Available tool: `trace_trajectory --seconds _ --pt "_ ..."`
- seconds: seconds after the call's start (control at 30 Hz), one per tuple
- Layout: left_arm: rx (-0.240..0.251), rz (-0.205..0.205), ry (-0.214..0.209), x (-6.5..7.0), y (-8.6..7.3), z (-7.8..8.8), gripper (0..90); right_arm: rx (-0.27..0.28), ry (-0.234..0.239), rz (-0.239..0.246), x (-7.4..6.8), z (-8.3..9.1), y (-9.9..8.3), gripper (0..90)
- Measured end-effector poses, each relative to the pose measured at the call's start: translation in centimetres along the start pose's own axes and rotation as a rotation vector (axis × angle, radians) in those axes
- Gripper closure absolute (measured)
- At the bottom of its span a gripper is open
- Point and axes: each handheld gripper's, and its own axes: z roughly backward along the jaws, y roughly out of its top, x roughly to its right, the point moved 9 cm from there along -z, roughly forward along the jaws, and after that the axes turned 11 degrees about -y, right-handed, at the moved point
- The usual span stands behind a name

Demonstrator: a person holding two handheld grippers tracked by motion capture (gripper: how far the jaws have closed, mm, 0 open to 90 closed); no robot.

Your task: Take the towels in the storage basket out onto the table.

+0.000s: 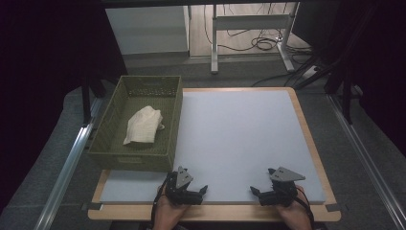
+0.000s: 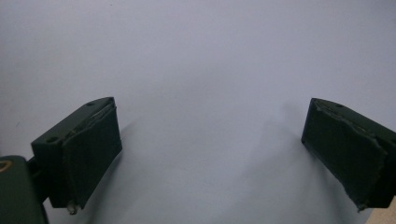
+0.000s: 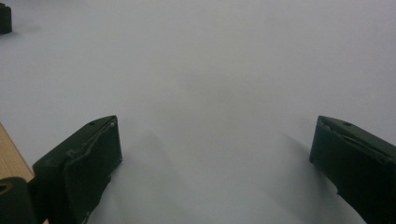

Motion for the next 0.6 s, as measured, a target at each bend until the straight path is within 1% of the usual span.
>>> trace_trajectory --seconds 0.33,0.6 --pt "0.001 0.011 0.006 0.07 -0.05 0.04 5.6 0.006 -0.002 -0.002 0.01 0.02 -0.03 2.0" --pt "0.003 0.013 0.005 0.07 -0.05 0.04 5.6 0.007 -0.002 -0.002 0.01 0.01 -0.02 2.0"
